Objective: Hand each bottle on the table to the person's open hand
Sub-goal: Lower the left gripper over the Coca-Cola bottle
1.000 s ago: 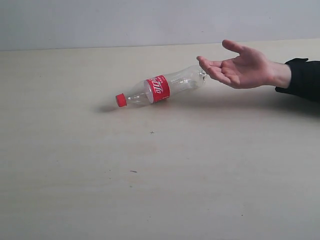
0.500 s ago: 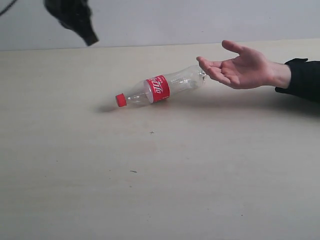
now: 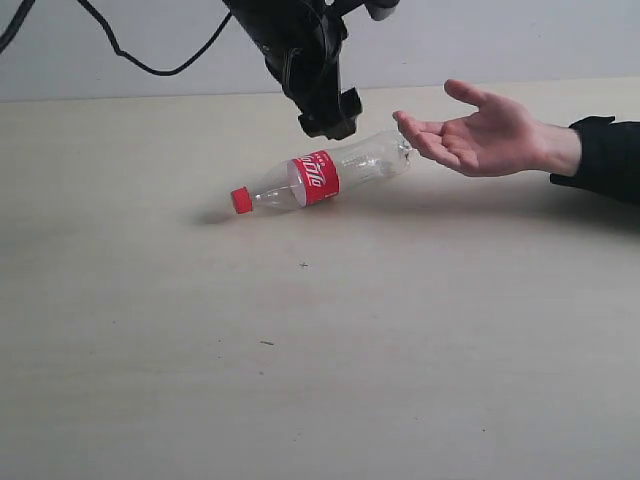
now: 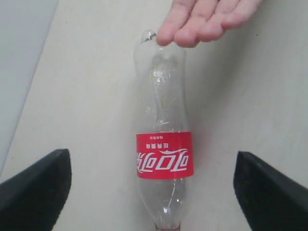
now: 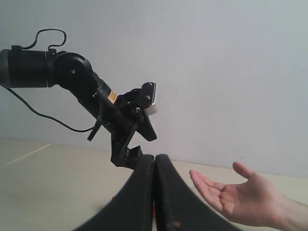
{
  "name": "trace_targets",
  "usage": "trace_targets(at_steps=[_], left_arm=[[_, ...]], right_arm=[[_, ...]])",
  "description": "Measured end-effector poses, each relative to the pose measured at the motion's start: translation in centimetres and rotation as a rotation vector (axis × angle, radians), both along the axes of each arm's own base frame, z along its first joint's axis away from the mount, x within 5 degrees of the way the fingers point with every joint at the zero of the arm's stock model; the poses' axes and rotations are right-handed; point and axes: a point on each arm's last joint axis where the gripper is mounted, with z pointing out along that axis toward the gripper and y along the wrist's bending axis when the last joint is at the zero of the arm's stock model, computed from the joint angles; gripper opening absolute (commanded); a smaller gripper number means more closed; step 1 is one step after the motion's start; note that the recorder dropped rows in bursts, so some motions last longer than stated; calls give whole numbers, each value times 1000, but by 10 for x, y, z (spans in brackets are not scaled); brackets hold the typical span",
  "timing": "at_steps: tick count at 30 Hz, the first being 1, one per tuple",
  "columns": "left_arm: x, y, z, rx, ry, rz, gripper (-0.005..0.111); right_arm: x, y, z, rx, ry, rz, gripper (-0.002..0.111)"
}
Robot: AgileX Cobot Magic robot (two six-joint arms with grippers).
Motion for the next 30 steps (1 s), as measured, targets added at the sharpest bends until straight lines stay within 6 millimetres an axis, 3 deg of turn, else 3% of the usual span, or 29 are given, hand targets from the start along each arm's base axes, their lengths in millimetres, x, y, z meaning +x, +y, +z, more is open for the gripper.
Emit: trace_targets(at_steps=[11,30], left_arm=[[11,6,-37,218,35,83,88],[23,-8,-25,80,-95,89,88]], right_arm=[[0,0,0,0,0,0,0],[0,0,0,0,0,0,0]])
